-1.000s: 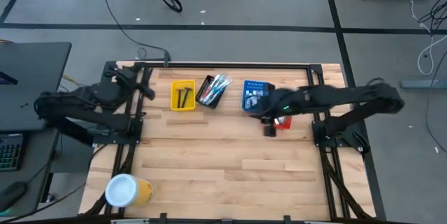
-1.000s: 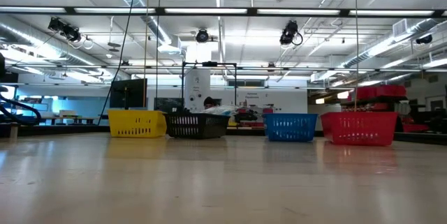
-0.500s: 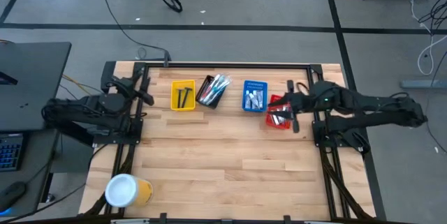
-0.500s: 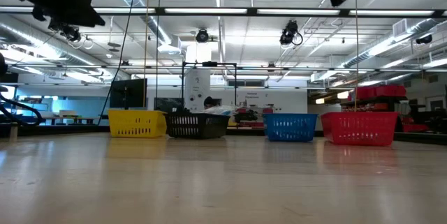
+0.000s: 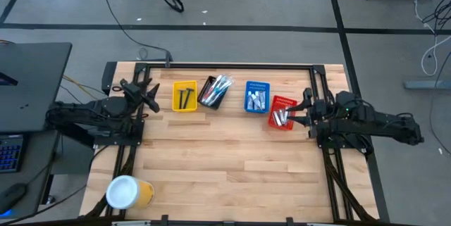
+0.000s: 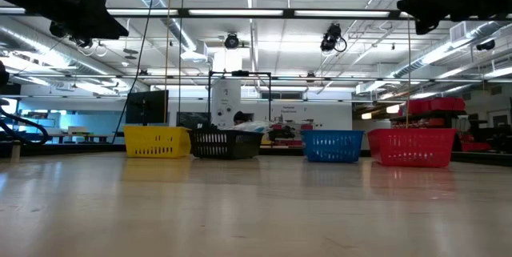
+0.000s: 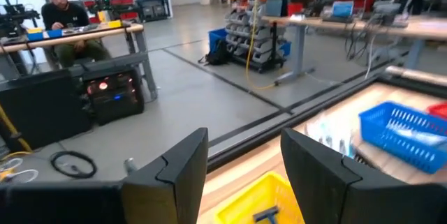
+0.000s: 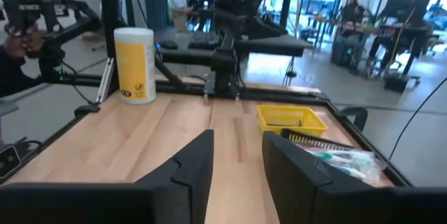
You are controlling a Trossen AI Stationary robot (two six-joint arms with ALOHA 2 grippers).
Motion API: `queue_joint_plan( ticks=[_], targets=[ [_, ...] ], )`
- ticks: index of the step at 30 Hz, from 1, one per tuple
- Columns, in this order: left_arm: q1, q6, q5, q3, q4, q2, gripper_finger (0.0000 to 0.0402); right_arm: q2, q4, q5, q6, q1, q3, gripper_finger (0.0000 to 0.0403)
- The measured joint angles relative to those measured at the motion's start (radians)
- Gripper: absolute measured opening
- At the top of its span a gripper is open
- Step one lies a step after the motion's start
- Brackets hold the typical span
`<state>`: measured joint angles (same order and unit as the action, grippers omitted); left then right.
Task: Pick & Place Travel size toiletries
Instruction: Return to Home Position
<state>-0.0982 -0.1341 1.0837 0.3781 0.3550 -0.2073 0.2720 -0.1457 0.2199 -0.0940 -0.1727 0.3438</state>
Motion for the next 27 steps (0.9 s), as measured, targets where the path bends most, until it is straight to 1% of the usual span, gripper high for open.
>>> queue_joint_plan(
  ticks=[3,5,9,12,15,17,21,22,25,27],
  targets=[
    [0.0,0.027,-0.022,-0.026,-0.084,0.0,0.0189,-0.081,-0.016,0.0,0.0,-0.002,-0.031,0.0131],
    [0.0,0.057,-0.057,-0.055,-0.138,0.0,0.0189,-0.133,-0.031,0.001,0.0,-0.002,-0.046,0.0131],
    [0.0,0.145,-0.165,-0.126,-0.275,-0.001,0.0189,-0.218,-0.037,0.006,-0.01,-0.002,-0.085,0.0131],
    [0.0,0.232,-0.273,-0.184,-0.407,-0.001,0.0189,-0.271,-0.038,0.056,-0.031,-0.002,-0.111,0.0131],
    [0.001,0.303,-0.364,-0.235,-0.544,-0.001,0.0189,-0.271,-0.048,0.072,-0.034,-0.002,-0.116,0.0131],
    [0.002,0.329,-0.415,-0.266,-0.597,-0.001,0.0189,-0.27,-0.058,0.068,-0.034,-0.004,-0.116,0.0131],
    [0.002,0.331,-0.452,-0.348,-0.727,0.0,0.0189,-0.272,-0.064,0.072,-0.023,-0.004,-0.116,0.0131],
    [0.002,0.321,-0.452,-0.37,-0.746,0.001,0.0189,-0.272,-0.063,0.072,-0.021,-0.004,-0.116,0.0131],
    [0.002,0.281,-0.469,-0.368,-0.725,0.001,0.0189,-0.271,-0.073,0.08,-0.017,-0.004,-0.116,0.0131],
    [0.003,0.277,-0.509,-0.368,-0.727,0.0,0.0189,-0.271,-0.1,0.08,-0.016,-0.004,-0.116,0.0131]
  ],
)
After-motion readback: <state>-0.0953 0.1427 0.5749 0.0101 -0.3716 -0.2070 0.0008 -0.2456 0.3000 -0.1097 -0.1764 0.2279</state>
